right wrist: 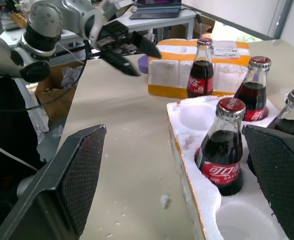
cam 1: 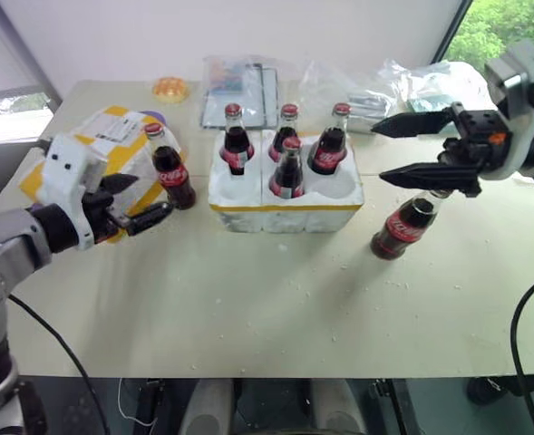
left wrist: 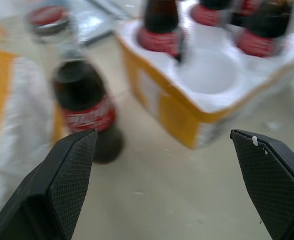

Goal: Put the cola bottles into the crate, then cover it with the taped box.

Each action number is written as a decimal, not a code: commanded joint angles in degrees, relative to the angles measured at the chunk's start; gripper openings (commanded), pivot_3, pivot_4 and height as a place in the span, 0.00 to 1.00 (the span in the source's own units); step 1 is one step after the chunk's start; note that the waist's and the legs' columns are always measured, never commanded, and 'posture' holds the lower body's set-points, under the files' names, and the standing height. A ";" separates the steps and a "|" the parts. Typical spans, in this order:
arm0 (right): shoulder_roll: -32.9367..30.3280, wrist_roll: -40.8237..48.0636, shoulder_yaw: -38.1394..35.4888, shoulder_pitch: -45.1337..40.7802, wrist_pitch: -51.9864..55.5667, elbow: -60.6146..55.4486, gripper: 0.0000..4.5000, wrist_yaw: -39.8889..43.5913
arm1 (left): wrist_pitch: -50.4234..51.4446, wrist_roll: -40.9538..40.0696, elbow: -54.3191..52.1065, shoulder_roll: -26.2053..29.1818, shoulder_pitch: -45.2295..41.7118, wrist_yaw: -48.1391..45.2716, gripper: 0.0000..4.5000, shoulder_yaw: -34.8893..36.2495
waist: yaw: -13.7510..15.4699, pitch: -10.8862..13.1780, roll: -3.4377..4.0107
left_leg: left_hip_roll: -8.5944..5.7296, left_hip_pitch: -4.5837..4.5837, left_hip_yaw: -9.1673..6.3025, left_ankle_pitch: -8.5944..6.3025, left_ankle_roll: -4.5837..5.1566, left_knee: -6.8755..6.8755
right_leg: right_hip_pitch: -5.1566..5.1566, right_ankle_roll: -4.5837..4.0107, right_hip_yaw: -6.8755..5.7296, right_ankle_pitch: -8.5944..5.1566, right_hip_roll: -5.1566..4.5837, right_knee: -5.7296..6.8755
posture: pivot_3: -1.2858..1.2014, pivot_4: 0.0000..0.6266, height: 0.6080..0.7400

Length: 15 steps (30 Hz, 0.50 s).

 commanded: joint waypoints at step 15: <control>0.25 -0.36 -1.26 -3.00 0.00 -0.55 1.00 0.30 | -18.19 12.21 21.50 -10.00 -10.07 13.22 0.99 -13.54 | 0.13 -0.03 -0.06 | -0.02 -0.02 0.01 0.00 -0.01 -0.02 | -0.02 -0.01 -0.02 0.01 0.00 -0.02 | 0.52 0.24 0.98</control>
